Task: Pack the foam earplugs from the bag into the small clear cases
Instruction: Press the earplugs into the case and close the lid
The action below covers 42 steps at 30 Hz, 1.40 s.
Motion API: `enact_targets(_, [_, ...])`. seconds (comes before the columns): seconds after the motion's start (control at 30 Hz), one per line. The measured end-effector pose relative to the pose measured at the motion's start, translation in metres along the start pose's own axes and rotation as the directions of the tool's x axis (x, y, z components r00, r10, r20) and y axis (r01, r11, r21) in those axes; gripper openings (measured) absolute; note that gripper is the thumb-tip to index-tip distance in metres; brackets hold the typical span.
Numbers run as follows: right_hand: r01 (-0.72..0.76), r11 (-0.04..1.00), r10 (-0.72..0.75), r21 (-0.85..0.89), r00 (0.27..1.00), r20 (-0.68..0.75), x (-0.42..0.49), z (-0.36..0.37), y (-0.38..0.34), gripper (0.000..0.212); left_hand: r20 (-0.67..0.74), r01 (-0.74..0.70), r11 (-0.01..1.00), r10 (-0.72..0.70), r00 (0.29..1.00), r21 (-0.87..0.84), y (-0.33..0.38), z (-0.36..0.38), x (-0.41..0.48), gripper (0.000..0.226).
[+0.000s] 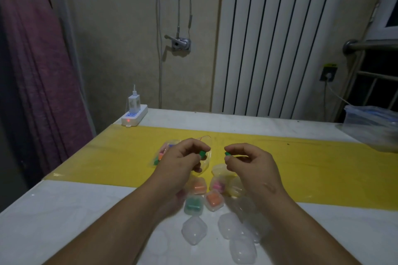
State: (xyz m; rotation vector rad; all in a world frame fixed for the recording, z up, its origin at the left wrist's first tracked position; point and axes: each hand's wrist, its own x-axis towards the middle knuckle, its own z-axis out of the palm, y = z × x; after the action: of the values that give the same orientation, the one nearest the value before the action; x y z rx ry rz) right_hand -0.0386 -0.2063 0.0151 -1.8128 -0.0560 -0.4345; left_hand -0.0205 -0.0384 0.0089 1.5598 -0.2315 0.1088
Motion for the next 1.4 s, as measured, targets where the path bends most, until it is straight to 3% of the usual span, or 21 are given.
enact_targets(0.33, [-0.024,0.997,0.023,0.074,1.0,0.013,-0.0008,0.0062,0.0032,0.019,-0.029,-0.026,0.997,0.028,0.999,0.069,-0.0023,-0.0013,0.0,0.022])
enact_targets(0.53, [-0.044,0.994,0.043,0.104,0.999,0.02,-0.0021,0.0072,0.0038,0.015,-0.089,-0.025,0.998,0.03,0.996,0.056,0.0007,-0.0034,-0.0018,0.024])
enact_targets(1.03, [-0.024,0.995,0.018,0.101,0.998,0.06,-0.0046,0.0063,0.0014,0.012,-0.061,-0.014,0.997,0.018,0.998,0.08,0.0,-0.0064,0.0017,0.025])
enact_targets(1.4, [-0.041,0.99,0.03,0.134,0.996,0.08,-0.0058,0.0093,-0.0009,0.022,-0.029,0.06,0.998,-0.06,0.998,0.007,0.0031,-0.0008,-0.0059,0.021])
